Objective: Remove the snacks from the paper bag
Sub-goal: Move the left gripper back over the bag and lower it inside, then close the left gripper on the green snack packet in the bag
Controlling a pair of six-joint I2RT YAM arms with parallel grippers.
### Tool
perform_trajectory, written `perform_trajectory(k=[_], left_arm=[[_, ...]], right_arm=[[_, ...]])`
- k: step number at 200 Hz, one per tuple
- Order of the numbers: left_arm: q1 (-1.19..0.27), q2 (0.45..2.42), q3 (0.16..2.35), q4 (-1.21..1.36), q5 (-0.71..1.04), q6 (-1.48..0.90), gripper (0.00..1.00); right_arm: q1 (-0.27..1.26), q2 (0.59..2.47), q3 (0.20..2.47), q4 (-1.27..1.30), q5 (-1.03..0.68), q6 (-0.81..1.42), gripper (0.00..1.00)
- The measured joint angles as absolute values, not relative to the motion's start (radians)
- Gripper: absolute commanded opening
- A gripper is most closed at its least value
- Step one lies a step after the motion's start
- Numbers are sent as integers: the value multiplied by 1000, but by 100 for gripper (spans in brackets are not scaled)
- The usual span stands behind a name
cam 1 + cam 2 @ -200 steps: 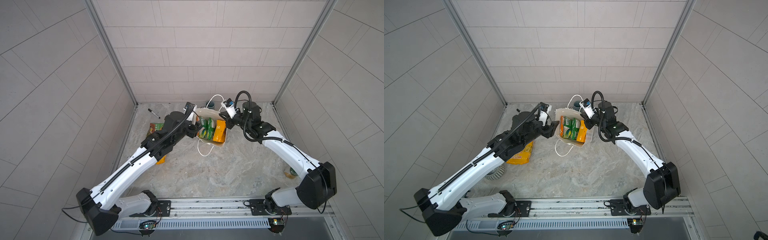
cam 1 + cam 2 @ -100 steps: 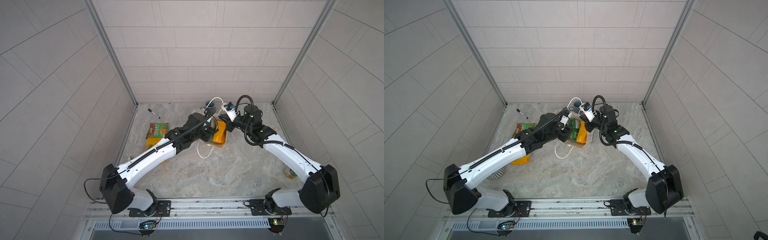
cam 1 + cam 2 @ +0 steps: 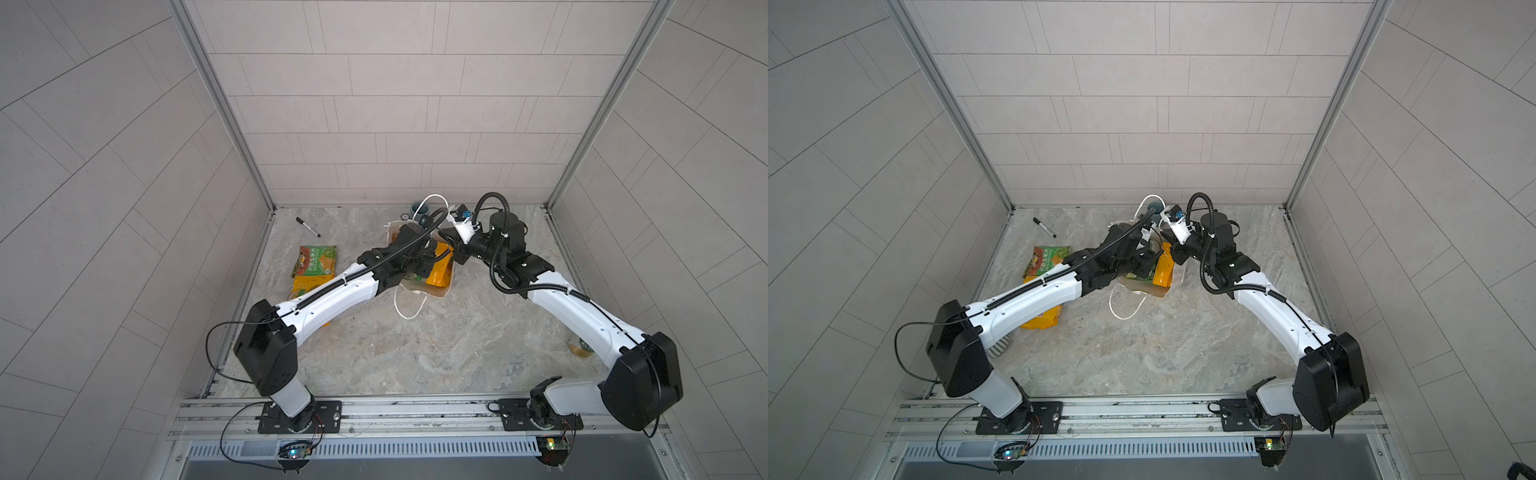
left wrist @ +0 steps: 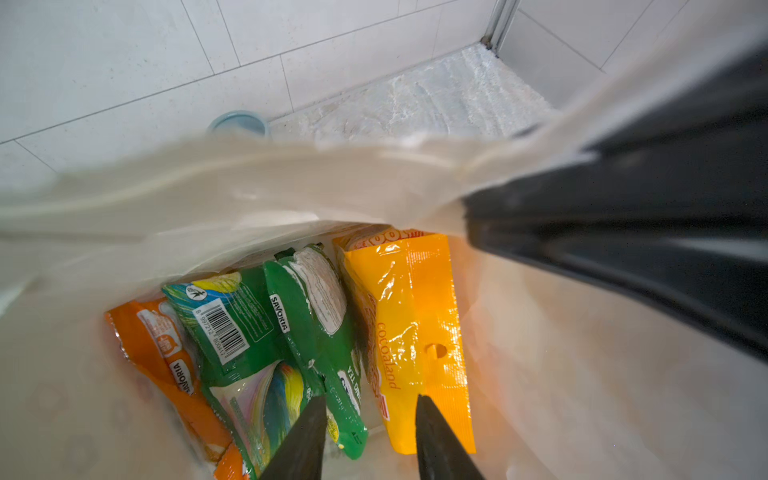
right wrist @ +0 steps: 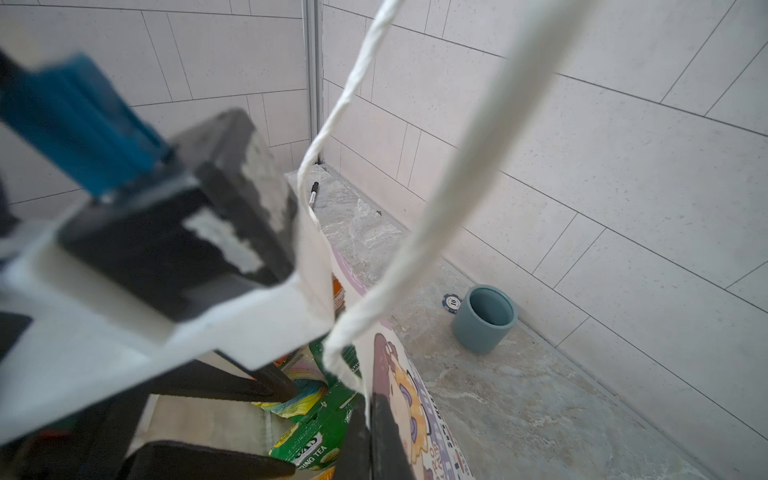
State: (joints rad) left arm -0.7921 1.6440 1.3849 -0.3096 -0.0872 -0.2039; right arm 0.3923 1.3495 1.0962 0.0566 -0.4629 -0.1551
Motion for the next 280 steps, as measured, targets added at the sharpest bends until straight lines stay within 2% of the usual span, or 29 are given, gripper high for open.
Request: perform_trajectory(k=[113, 154, 233, 280], left_arm=[[-786, 1658, 1278, -214, -107, -239, 40], [-786, 1662, 1279, -199, -118, -241, 51], [-759, 1750, 1295, -178, -155, -245, 50], [-753, 1804, 1340, -164, -166, -235, 38]], right_arm=[[392, 1344, 1100, 56, -394, -119, 0], [392, 1344, 1100, 56, -385, -105, 0], [392, 1344, 1100, 57, -378, -104, 0], [392, 1344, 1100, 57, -377, -104, 0]])
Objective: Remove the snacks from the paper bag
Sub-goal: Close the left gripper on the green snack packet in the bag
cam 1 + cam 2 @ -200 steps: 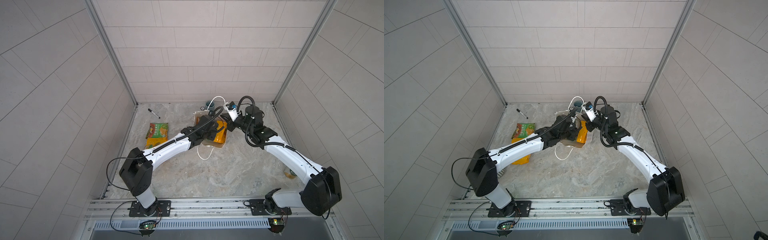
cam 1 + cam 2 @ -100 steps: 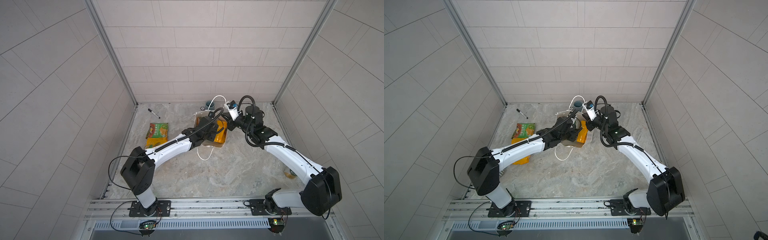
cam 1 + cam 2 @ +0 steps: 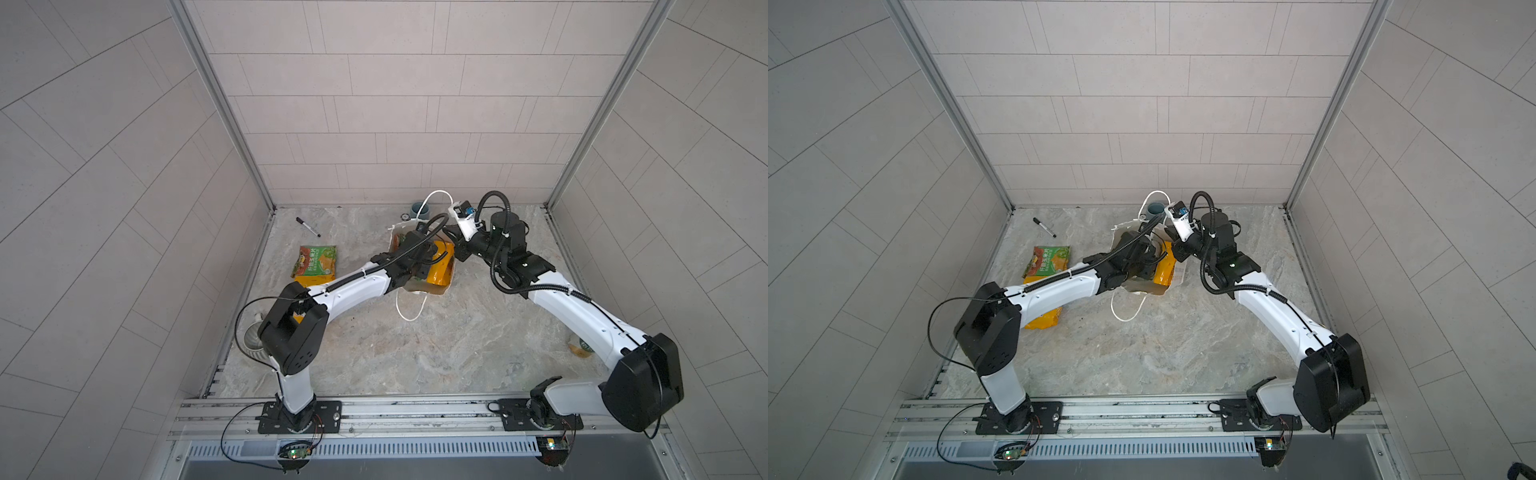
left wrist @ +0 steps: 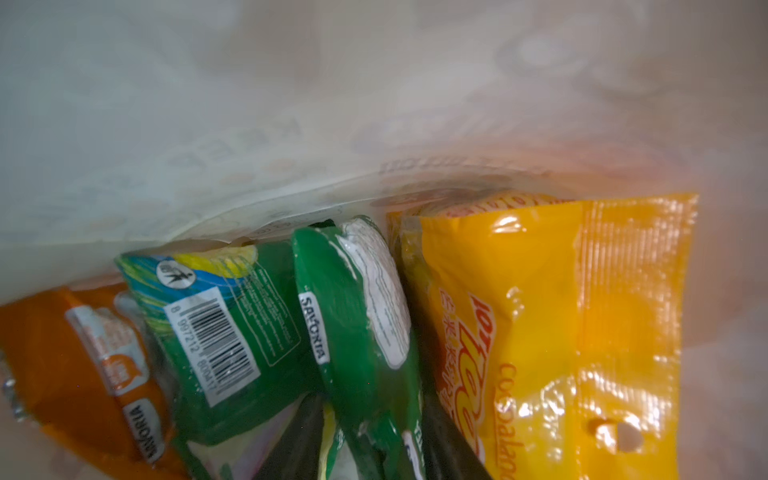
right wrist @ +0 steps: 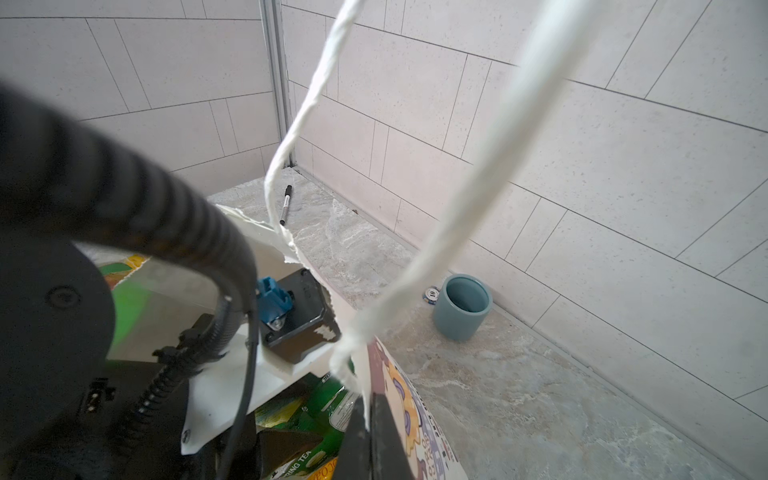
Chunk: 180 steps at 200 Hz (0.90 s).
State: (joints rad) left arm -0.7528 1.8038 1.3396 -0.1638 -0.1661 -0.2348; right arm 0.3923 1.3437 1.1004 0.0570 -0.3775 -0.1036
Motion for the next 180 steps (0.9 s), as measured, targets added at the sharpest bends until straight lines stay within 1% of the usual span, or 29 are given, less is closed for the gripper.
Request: perform_trajectory(k=[34, 46, 71, 108, 139, 152, 180], left_arm=[[-753, 1842, 1359, -161, -173, -229, 31], [-753, 1854, 1362, -161, -176, -229, 29], [-749, 1870, 1367, -158, -178, -233, 20], [-746, 1876, 1369, -153, -178, -235, 9], [-746, 1875, 1369, -152, -177, -236, 7], [-746, 1875, 1369, -152, -177, -239, 0], [-746, 1868, 1369, -155, -176, -236, 0]], right_arm=[[392, 1344, 1100, 57, -377, -104, 0], [392, 1344, 1100, 57, -376, -104, 0], [392, 1344, 1100, 57, -375, -104, 0], [392, 1344, 1100, 57, -373, -104, 0], [392, 1344, 1100, 58, -373, -104, 0], [392, 1344, 1100, 59, -373, -104, 0], [392, 1344, 1100, 60, -373, -104, 0]])
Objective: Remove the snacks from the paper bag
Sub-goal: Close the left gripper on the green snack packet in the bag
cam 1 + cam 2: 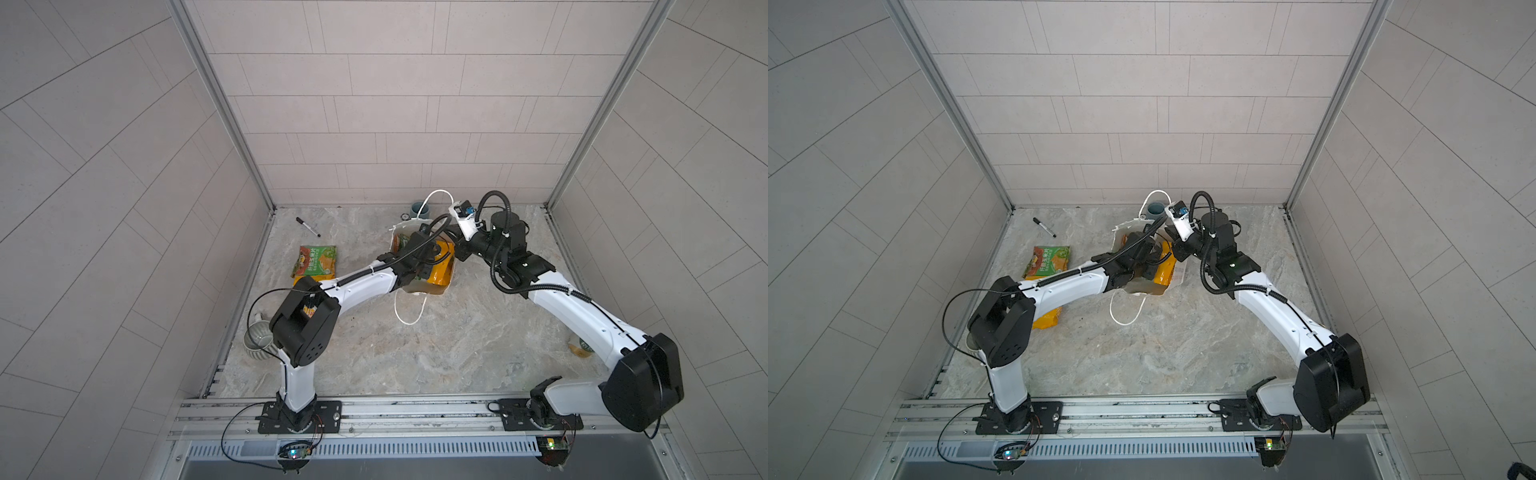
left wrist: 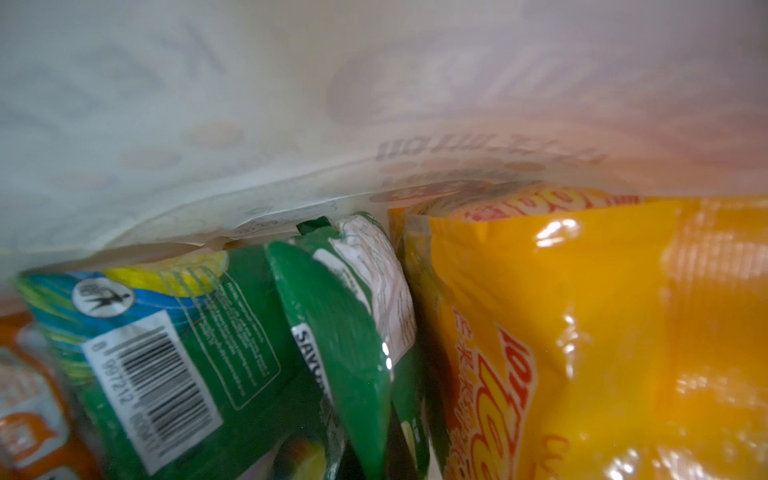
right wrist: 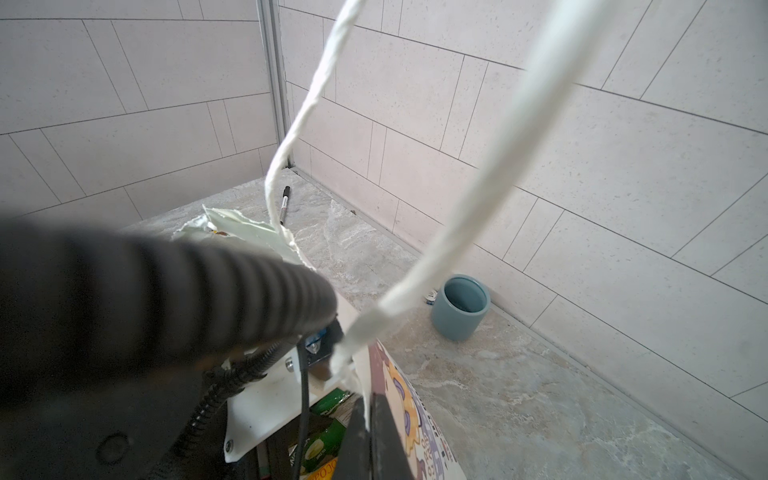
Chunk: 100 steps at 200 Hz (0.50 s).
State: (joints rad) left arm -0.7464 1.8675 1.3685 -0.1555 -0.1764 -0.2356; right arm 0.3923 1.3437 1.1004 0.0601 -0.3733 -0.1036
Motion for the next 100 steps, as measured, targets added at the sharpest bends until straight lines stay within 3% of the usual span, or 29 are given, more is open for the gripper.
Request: perform_trajectory(k=[100], left_arm=[[-748, 1651, 1318, -198, -151, -239, 0]], right_arm=[[392, 1344, 1100, 62, -372, -103, 0]])
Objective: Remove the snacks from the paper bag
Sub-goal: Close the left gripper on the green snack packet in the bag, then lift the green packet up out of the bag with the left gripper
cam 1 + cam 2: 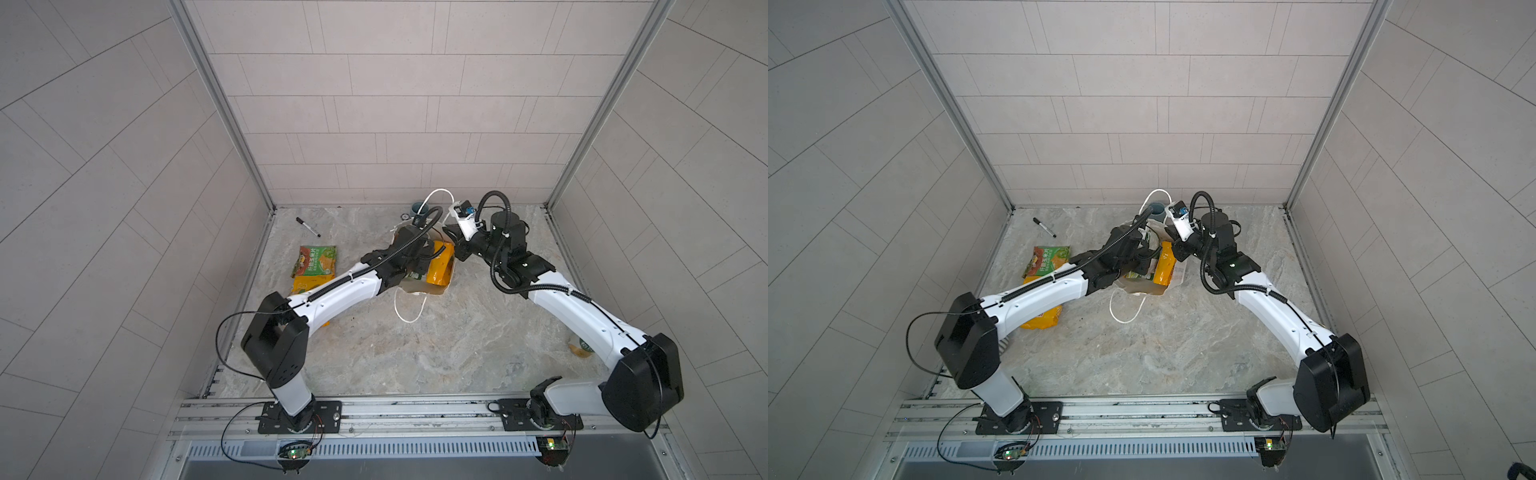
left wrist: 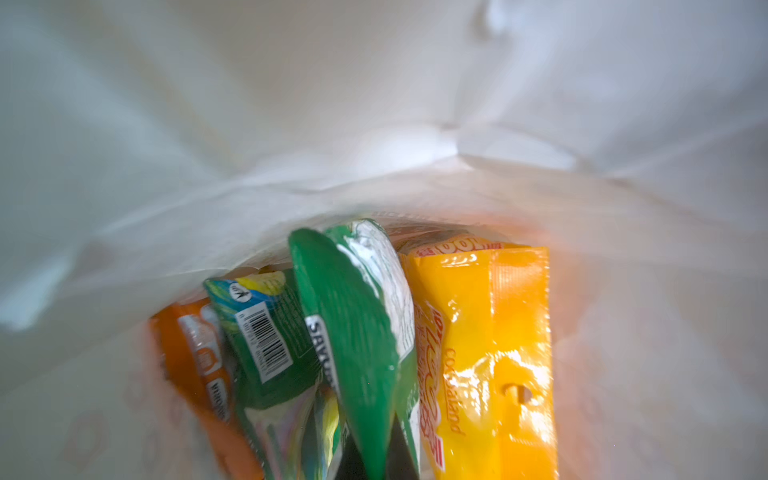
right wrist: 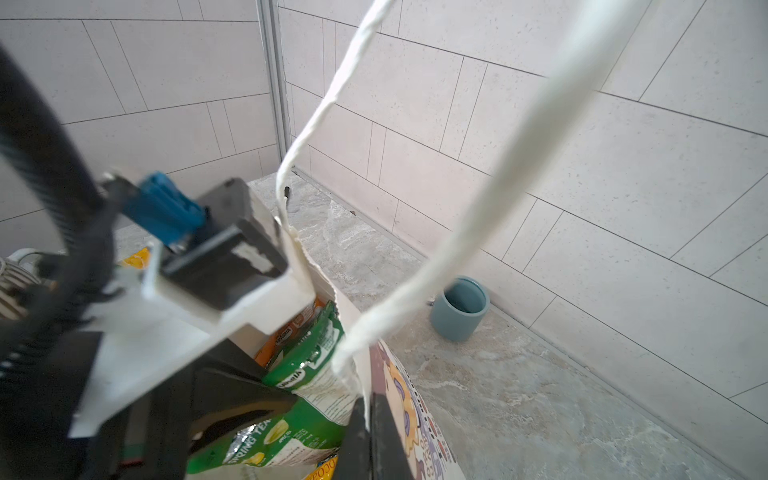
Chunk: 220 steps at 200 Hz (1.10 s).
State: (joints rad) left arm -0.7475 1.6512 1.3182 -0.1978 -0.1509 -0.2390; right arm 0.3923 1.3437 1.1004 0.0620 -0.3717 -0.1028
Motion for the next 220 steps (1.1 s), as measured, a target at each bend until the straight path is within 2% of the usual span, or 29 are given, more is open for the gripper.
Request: perform_trajectory(k=[133, 220], left_arm=[[-748, 1388, 1315, -313, -36, -214, 0], [-736, 1173, 1330, -384, 27, -136, 0]], right_arm=[[392, 1344, 1103, 60, -338, -89, 0], [365, 1344, 1113, 49, -227, -17, 0]])
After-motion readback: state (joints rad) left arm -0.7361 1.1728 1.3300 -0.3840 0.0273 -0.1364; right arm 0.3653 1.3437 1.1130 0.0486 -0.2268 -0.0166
